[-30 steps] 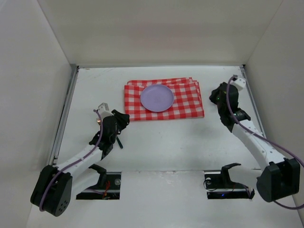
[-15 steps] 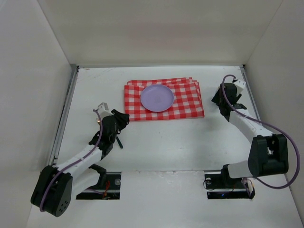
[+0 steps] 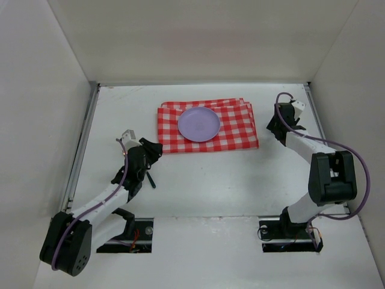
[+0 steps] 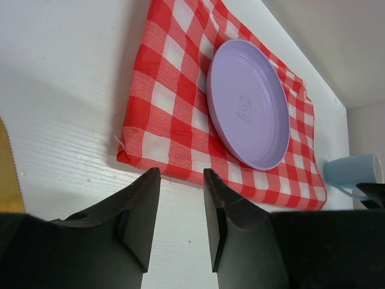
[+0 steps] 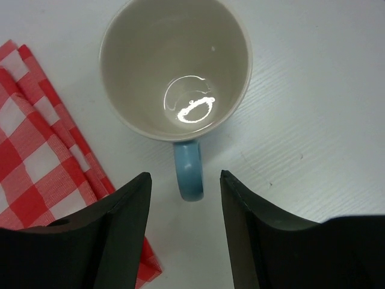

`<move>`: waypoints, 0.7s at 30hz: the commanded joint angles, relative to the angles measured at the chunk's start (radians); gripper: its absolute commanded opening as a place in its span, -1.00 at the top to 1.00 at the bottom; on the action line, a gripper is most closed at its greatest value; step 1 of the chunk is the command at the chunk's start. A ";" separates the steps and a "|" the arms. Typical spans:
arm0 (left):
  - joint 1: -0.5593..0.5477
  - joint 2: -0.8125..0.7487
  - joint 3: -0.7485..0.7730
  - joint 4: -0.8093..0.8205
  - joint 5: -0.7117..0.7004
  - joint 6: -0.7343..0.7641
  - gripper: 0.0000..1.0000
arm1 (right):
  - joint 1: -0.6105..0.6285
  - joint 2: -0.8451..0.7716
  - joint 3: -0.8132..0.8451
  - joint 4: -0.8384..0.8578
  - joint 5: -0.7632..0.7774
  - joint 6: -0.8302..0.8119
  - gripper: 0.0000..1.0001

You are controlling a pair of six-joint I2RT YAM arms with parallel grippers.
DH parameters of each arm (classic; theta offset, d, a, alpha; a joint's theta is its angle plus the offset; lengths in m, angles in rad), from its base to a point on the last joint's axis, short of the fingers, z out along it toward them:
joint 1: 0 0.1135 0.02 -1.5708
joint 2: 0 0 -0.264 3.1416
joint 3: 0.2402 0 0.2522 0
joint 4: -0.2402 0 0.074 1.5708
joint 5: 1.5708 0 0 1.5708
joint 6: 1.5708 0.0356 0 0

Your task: Set the dinner table for one person

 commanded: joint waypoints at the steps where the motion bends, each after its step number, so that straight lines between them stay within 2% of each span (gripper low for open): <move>1: 0.005 -0.004 -0.009 0.046 0.005 -0.009 0.35 | -0.020 0.000 0.020 0.059 0.009 0.012 -0.10; 9: 0.000 0.015 -0.007 0.053 -0.001 -0.006 0.34 | -0.052 0.063 0.059 0.079 0.009 0.003 0.04; 16: -0.002 0.010 -0.010 0.055 -0.004 -0.003 0.34 | -0.051 0.069 0.054 0.139 0.053 -0.040 0.39; 21: 0.000 0.012 -0.007 0.055 0.007 -0.009 0.34 | -0.042 0.068 0.051 0.152 0.111 -0.071 0.75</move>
